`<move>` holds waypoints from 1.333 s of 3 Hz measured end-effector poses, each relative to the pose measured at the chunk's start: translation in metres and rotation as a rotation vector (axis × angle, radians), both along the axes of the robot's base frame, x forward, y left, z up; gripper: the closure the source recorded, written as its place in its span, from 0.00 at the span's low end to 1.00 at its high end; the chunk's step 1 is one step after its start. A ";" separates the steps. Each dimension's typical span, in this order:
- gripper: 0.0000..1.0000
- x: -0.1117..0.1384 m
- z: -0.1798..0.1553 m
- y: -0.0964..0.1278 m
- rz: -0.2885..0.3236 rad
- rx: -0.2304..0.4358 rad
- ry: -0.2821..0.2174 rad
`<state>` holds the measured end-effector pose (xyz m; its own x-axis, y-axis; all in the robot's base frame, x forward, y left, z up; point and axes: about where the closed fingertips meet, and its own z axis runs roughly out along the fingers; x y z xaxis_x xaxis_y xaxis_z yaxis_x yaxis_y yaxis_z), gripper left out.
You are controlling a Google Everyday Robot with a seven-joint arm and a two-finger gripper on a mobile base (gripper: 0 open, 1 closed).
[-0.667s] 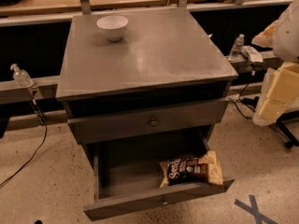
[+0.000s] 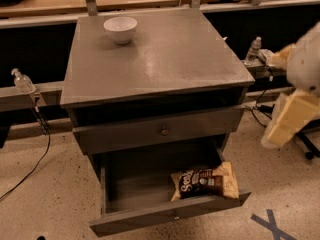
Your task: Pick brown chip bag from middle drawer and place on counter
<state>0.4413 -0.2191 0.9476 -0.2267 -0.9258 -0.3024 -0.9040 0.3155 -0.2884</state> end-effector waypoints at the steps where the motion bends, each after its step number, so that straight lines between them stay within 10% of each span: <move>1: 0.00 0.006 -0.049 -0.008 -0.045 0.111 -0.001; 3: 0.00 0.017 -0.067 0.000 0.007 0.152 -0.030; 4: 0.00 0.045 -0.140 0.026 0.082 0.252 -0.015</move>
Offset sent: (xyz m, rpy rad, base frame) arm 0.0037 -0.0074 -0.0448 0.0946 0.0091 -0.0367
